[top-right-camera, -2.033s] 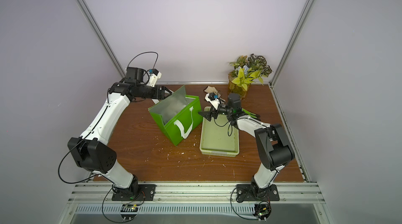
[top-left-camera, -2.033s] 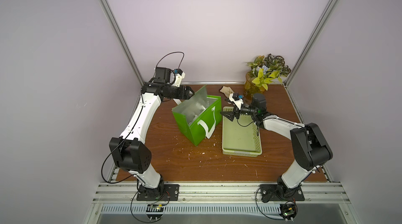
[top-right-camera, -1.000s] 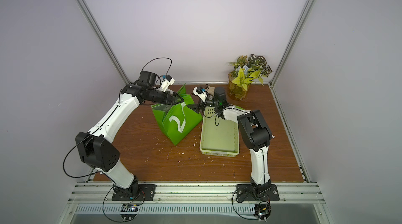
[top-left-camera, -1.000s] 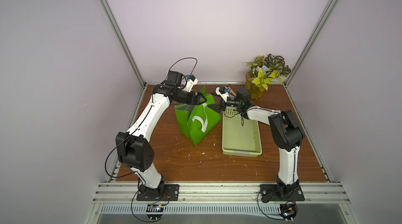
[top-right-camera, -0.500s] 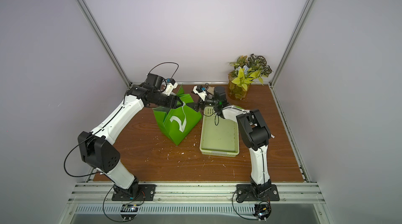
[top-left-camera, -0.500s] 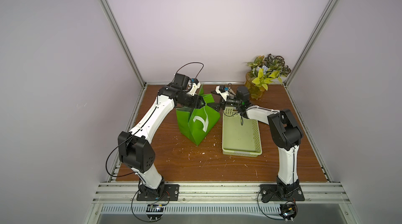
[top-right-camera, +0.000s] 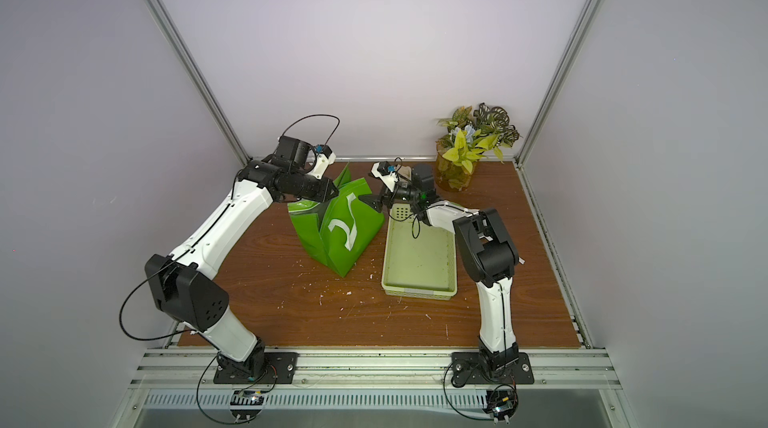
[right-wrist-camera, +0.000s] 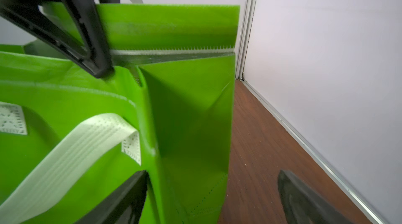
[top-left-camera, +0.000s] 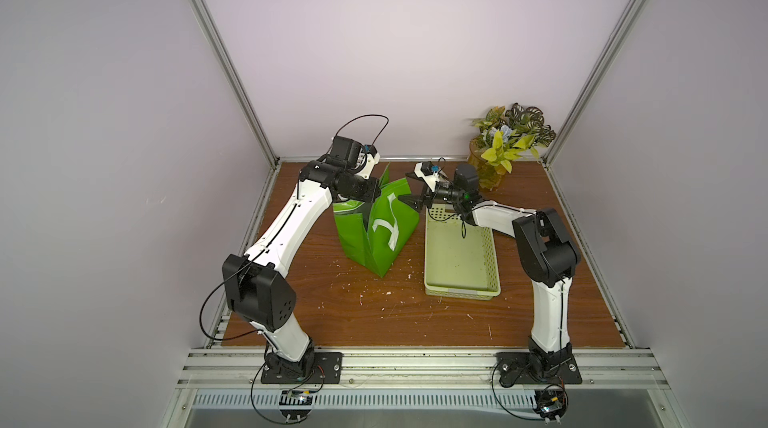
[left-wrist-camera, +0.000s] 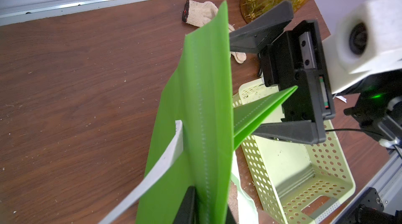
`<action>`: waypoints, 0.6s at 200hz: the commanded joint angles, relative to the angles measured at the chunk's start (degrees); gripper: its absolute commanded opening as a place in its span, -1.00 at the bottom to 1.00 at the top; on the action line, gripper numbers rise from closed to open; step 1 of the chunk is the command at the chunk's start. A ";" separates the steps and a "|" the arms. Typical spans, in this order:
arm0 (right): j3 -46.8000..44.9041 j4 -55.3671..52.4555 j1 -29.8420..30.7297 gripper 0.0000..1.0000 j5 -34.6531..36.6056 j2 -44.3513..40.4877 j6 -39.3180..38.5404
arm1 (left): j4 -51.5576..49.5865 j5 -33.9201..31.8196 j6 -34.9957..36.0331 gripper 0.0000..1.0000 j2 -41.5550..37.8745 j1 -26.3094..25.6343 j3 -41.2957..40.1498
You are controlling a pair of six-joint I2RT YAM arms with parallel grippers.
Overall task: Place the ice pack in the delivery bag
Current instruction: Close the delivery bag at the center of the board.
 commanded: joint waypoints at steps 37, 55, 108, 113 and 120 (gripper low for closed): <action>0.14 1.97 -0.21 0.98 -0.05 -1.30 0.33 | -1.24 0.69 0.68 -0.65 0.49 -1.38 1.75; -0.77 2.55 -1.05 0.98 0.25 -2.39 0.33 | -1.27 -0.91 0.95 -0.77 0.26 -1.65 2.13; -5.64 12.62 -7.12 0.98 -12.79 -6.33 7.88 | -1.26 -0.47 4.55 -1.00 -2.35 -1.66 2.52; -5.65 12.62 -7.20 0.98 -13.59 -6.46 7.88 | -1.27 0.28 4.92 -1.00 -2.43 -1.65 2.51; -5.45 12.78 -7.11 0.98 -14.80 -6.35 8.14 | -1.17 1.61 5.51 -1.00 -2.53 -1.65 2.46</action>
